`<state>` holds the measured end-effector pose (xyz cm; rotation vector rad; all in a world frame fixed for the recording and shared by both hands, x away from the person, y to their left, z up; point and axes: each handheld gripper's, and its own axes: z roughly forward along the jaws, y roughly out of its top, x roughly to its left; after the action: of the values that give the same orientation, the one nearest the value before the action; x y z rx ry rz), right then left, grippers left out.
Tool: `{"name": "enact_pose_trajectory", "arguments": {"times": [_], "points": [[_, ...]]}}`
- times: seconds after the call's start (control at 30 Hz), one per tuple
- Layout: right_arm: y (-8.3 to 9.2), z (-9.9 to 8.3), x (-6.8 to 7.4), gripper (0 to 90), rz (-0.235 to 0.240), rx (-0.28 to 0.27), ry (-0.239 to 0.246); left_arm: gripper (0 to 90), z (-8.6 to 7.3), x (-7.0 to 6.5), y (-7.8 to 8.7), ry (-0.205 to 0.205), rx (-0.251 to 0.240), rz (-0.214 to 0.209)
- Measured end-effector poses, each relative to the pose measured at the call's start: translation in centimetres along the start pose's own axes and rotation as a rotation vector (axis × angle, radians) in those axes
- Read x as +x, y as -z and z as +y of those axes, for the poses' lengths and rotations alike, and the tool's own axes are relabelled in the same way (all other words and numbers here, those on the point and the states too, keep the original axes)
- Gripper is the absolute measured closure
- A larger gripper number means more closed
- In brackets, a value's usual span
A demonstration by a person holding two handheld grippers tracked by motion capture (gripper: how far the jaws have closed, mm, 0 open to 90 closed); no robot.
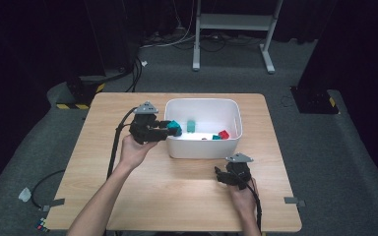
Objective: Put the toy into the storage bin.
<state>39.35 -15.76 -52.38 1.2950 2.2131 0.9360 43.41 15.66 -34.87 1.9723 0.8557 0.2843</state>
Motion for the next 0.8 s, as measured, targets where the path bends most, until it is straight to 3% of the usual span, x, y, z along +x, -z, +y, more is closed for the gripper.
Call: {"name": "enact_pose_trajectory", "arguments": {"times": [0.3, 0.43, 0.8], "points": [[0.0, 0.0, 0.0, 30.2, 0.0, 0.0, 0.0, 58.7, 2.5, 0.1, -0.9, -0.012, -0.006, -0.007], [0.0, 0.0, 0.0, 30.2, 0.0, 0.0, 0.0, 58.7, 3.3, 0.4, -1.5, -0.028, 0.015, 0.01], [0.0, 0.0, 0.0, 30.2, 0.0, 0.0, 0.0, 58.6, 4.0, 0.5, -4.9, -0.04, 0.025, 0.034]]}}
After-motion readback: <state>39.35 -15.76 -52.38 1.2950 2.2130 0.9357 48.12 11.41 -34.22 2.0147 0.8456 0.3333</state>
